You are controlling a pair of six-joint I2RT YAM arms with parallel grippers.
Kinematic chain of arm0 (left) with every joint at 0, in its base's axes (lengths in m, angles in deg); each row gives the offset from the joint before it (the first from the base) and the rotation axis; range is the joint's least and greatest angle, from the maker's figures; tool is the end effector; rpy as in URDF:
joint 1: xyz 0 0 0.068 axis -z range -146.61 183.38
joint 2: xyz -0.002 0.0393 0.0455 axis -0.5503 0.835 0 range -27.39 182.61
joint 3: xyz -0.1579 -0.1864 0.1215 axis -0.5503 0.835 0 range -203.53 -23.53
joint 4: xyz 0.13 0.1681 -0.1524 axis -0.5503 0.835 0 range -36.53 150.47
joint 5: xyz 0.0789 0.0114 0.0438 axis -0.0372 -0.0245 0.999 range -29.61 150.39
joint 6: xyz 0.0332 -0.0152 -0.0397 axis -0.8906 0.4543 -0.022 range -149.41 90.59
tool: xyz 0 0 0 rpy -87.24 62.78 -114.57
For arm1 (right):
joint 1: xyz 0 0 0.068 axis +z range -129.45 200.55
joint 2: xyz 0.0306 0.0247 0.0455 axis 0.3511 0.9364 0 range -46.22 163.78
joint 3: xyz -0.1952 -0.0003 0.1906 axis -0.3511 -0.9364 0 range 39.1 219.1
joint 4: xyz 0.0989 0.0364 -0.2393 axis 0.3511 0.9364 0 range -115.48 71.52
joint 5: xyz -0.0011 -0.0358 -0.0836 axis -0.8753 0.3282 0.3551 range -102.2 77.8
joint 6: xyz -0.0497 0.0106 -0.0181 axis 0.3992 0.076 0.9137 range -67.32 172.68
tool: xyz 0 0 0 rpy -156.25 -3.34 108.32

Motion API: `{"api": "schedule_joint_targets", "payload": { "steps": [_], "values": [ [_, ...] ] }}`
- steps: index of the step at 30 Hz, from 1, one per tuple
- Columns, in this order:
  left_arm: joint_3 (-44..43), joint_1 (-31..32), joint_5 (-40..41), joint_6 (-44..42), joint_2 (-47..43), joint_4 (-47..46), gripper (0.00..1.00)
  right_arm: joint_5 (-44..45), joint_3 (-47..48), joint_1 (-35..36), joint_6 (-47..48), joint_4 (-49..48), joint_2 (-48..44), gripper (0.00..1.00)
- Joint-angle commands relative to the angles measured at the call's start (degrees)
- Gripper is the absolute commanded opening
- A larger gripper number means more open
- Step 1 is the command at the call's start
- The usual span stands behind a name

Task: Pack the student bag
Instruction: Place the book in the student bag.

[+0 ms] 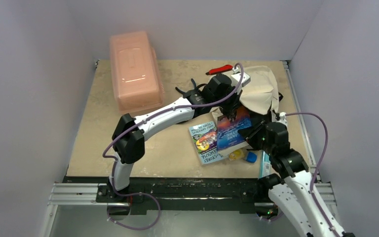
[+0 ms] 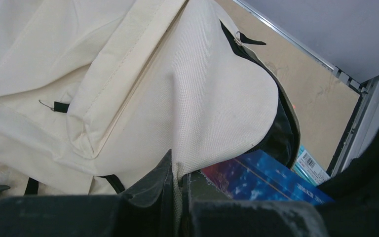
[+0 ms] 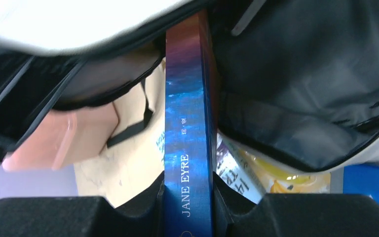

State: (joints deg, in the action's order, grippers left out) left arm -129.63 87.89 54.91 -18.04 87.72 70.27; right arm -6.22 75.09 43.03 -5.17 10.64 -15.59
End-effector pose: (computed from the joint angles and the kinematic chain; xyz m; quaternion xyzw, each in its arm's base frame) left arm 0.2772 -0.3944 0.3258 0.3346 0.7776 -0.3226 0.4234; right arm 0.1171 0.0444 0.2746 0.2882 0.8193 0.2837 0.4065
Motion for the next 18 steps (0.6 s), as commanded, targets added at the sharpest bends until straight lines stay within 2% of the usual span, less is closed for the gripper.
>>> {"api": "schedule_joint_targets", "payload": {
  "steps": [1,6,9,13,16,18],
  "values": [
    [0.45,0.34,0.36,-0.81,-6.45,-5.61,0.00,-18.68,-3.18,-14.92,-0.79,-21.77,0.37,0.00],
    [0.25,0.34,1.79,-0.75,-6.31,-6.15,0.00,-39.41,-7.28,-36.01,4.13,-31.52,5.47,0.00],
    [-0.95,0.34,1.36,-0.82,-5.90,-5.63,0.00,-48.89,-7.34,-43.79,6.11,-35.14,8.52,0.00],
    [-2.05,0.34,1.68,-1.67,-6.03,-5.25,0.00,-53.66,-5.77,-46.29,6.65,-34.76,8.50,0.00],
    [-1.50,0.37,2.37,-2.40,-6.39,-6.39,0.00,-56.39,-8.20,-46.55,0.76,-42.43,8.51,0.00],
    [-1.93,0.39,2.63,-2.76,-6.32,-6.07,0.00,-56.28,-8.17,-46.58,-0.31,-43.35,9.21,0.00]
  ]
}}
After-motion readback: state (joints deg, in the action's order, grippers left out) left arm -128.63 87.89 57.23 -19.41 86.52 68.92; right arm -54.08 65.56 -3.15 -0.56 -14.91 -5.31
